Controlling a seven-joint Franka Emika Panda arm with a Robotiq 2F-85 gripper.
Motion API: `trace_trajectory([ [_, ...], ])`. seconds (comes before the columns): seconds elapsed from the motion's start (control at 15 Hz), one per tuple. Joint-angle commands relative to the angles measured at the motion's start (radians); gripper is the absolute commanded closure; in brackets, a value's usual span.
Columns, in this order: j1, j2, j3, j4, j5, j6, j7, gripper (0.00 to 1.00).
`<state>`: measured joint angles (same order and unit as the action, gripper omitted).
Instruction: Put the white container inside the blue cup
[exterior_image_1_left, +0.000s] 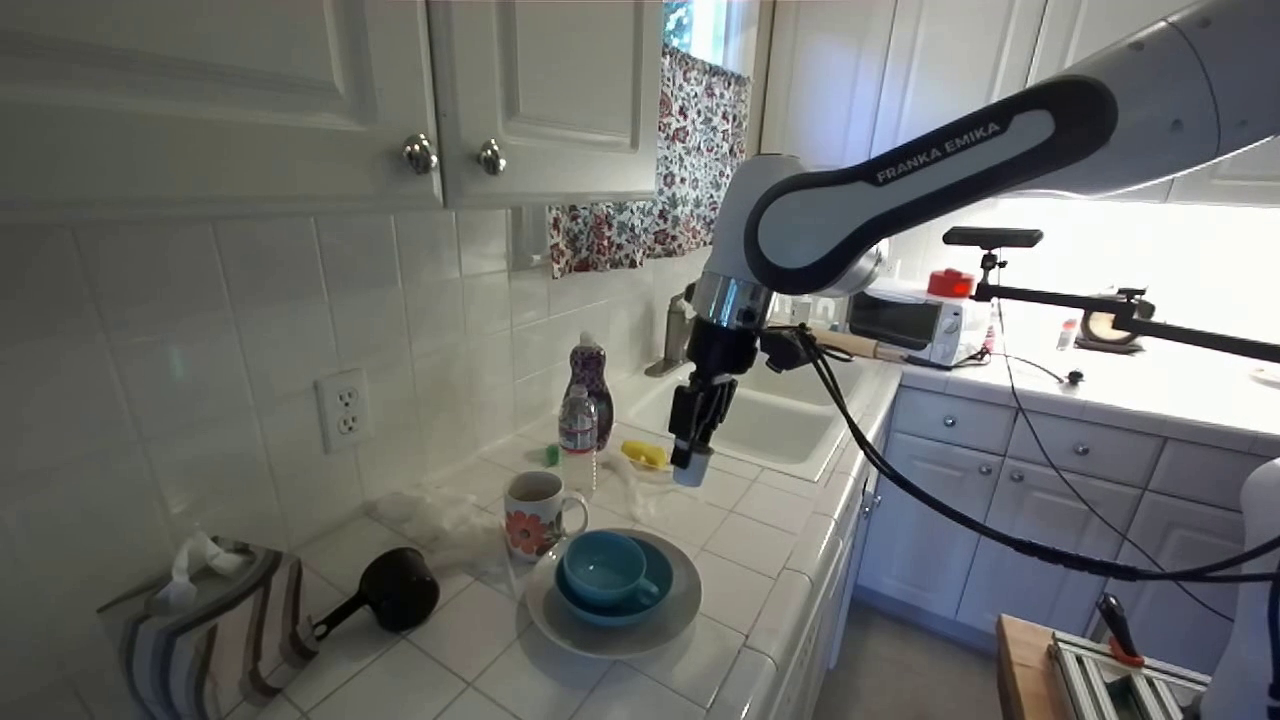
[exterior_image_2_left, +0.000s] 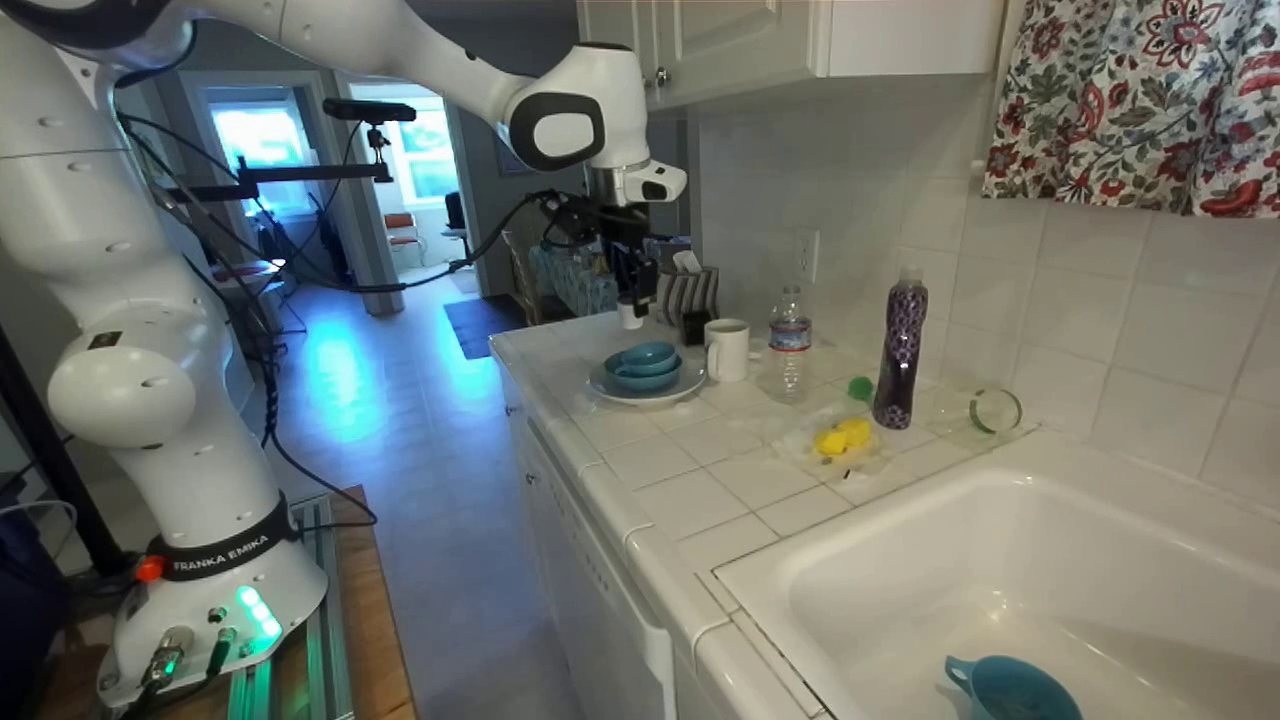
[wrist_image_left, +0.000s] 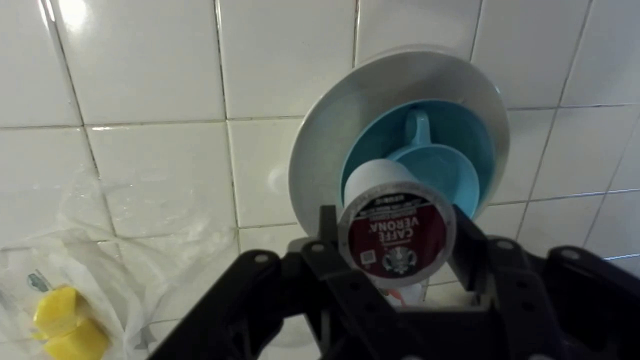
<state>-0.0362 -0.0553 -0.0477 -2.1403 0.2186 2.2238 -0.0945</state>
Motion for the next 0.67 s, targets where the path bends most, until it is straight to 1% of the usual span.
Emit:
trace_trajectory([
  [0.0, 0.0, 0.0, -0.001, 0.001, -0.001, -0.002, 0.0, 0.46],
  [0.27, -0.002, 0.007, -0.002, 0.001, -0.001, -0.002, 0.0, 0.46],
  [0.33, 0.0, 0.017, -0.001, 0.003, 0.006, 0.021, -0.005, 0.71],
  [0.6, 0.019, 0.066, 0.019, 0.01, 0.023, 0.113, -0.01, 0.71],
])
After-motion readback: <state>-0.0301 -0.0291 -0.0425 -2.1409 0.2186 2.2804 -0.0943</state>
